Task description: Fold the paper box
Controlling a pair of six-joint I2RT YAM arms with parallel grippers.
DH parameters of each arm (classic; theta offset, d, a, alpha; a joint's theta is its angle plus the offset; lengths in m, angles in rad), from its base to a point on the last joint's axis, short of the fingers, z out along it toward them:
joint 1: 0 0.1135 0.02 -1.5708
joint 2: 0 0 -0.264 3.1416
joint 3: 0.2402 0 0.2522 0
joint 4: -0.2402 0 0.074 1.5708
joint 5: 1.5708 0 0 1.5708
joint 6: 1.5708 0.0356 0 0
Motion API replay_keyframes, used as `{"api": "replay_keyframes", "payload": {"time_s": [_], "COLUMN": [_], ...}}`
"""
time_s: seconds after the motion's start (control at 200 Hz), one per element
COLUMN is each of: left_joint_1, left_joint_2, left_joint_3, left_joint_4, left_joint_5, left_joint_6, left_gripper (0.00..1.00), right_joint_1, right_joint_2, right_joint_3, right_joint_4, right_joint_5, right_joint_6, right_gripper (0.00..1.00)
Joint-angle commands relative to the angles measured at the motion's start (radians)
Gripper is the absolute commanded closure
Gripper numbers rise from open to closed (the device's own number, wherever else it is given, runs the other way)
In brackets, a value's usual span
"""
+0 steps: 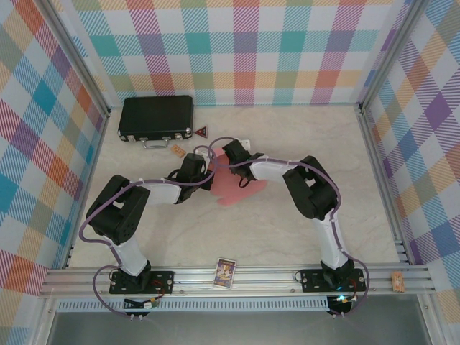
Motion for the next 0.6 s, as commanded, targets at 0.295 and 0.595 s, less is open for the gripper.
{"api": "replay_keyframes", "payload": {"time_s": [0.295,0.595], "left_joint_1": [-0.023,-0.025], "left_joint_2": [0.020,0.020], "left_joint_3": [0.006,0.007], "left_joint_4": [-0.047,-0.047], "left_joint_5": [0.063,0.062], "left_joint_6": [0.022,0.022], "left_gripper": [0.98,0.98], "right_joint_1": [0.003,0.003], "right_joint_2": [-0.085,-0.167], "right_joint_3": [-0.118,-0.237], "right_joint_4": [-0.016,0.046], "right_joint_5": [-0.062,-0.173], "right_joint_6": [-0.099,-0.195], "right_gripper": [0.48,0.41]}}
